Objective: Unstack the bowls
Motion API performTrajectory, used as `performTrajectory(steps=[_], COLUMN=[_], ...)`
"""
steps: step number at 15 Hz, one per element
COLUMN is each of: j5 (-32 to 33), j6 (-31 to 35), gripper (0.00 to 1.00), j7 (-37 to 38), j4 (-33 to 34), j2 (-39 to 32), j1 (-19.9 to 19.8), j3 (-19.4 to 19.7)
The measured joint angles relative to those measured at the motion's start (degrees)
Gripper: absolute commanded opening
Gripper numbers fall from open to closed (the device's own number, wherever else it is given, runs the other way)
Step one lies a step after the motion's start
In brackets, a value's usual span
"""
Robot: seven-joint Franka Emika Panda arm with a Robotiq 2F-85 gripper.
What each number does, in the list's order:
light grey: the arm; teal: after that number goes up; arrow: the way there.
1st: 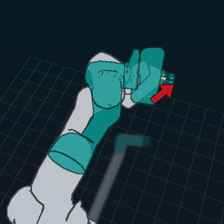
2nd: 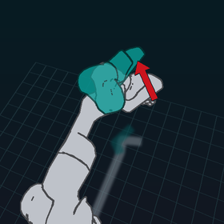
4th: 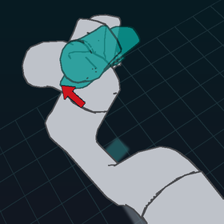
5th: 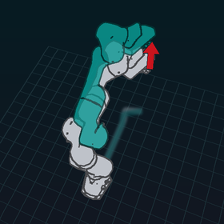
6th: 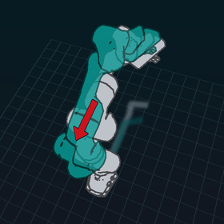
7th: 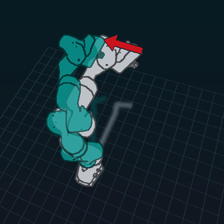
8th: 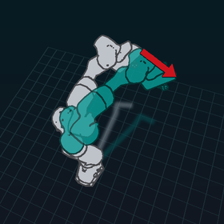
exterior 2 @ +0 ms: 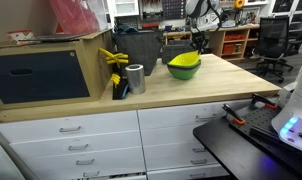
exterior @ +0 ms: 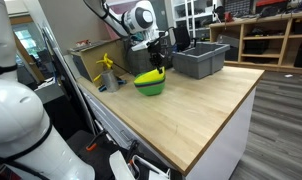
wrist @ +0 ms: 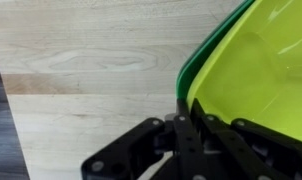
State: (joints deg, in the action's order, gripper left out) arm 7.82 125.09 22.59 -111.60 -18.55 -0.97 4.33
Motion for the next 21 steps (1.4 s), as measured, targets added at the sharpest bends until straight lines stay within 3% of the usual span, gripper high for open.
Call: performTrajectory(steps=[11,21], j5=[-3.02,5.02], j6=[0.52,1.27], gripper=[0.01,0.01], j7=[4.74,13.55], j4=[2.2,0.2], j2=[8.41,17.41], j1=[1.0,-4.62], j3=[0.45,5.35])
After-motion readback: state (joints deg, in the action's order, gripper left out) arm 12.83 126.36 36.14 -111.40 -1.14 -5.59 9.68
